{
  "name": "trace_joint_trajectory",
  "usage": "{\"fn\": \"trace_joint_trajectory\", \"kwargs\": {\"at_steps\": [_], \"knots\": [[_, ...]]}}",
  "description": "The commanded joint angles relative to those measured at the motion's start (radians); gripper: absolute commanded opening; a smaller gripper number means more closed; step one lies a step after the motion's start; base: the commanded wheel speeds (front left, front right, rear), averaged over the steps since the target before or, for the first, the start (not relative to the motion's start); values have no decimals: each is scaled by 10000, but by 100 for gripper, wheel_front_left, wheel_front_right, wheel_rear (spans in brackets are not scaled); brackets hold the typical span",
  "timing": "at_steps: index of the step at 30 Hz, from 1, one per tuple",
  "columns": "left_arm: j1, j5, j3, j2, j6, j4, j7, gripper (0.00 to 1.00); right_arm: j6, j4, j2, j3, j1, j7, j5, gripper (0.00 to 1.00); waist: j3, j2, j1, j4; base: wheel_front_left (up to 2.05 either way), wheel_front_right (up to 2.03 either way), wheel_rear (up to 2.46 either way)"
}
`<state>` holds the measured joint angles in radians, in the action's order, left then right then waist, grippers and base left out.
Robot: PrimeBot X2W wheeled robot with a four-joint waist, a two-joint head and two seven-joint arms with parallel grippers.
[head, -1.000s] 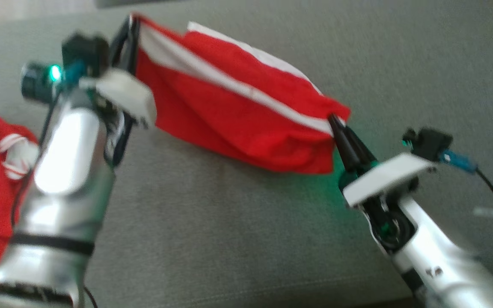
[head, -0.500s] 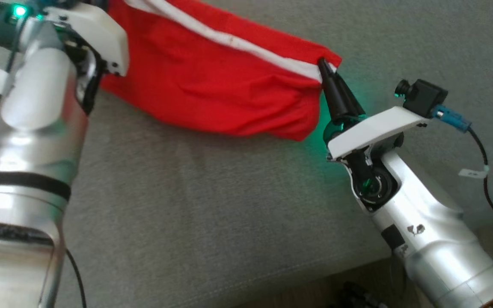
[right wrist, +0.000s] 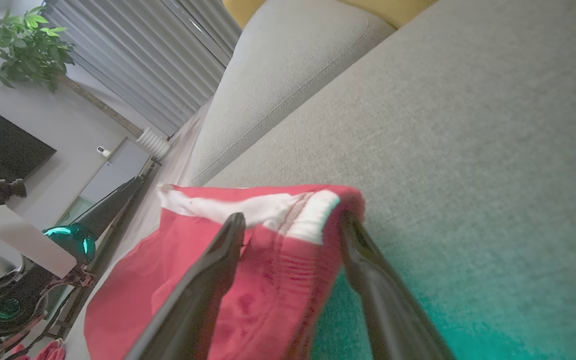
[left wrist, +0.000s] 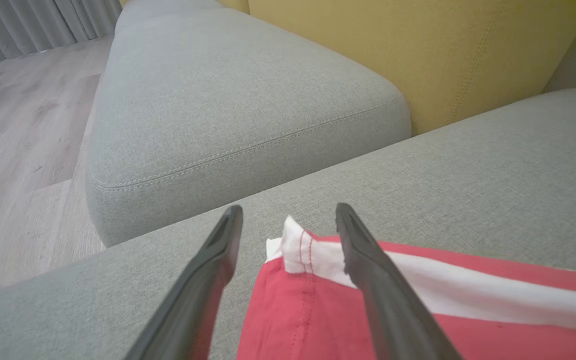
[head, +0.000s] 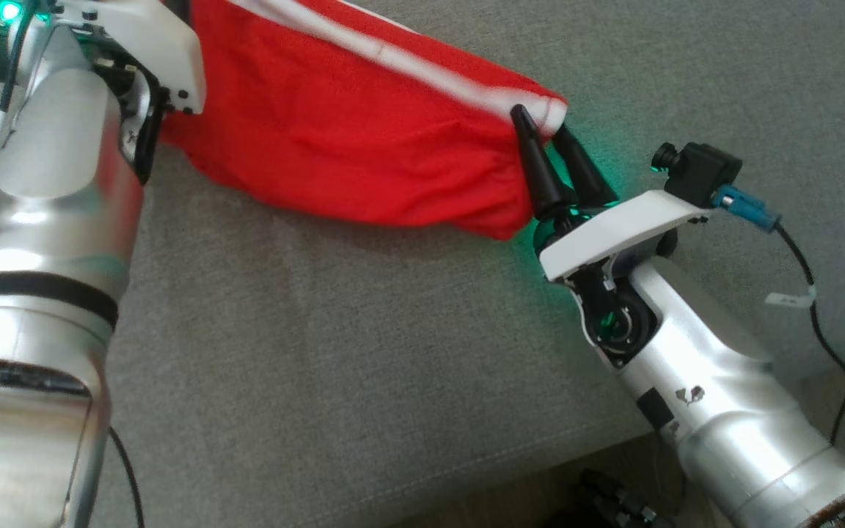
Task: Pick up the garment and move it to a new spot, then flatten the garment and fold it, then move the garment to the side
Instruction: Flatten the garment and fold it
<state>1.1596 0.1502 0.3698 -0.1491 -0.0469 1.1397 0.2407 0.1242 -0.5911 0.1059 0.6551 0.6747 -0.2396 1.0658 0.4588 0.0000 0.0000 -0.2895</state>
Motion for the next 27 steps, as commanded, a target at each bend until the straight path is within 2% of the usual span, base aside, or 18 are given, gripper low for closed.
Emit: {"fn": "trace_joint_trajectory", "kwargs": {"at_steps": [1,7,13,21,27], "knots": [[195,125,-286,-245,109,-201,160,100,65,138,-107,-43,211,-163,-309,100,-47,0,0,74,0,0,0],[-615,581,-659,44,354,-342,205,100,65,60,23,-1011,-95,-216,-1757,100,-304,0,0,374,0,0,0],[-1525,987,-892,399,334,-294,208,100,65,165,-67,-2185,-844,-219,-3188,100,-542,0,0,567,0,0,0],[-2020,1206,-963,540,573,444,209,100,65,465,-311,-3128,-1607,-220,-4147,100,-645,0,0,485,0,0,0],[-1956,950,-848,276,1293,359,209,100,65,621,-408,-3445,-1883,-221,-4332,100,-642,0,0,409,0,0,0]]}}
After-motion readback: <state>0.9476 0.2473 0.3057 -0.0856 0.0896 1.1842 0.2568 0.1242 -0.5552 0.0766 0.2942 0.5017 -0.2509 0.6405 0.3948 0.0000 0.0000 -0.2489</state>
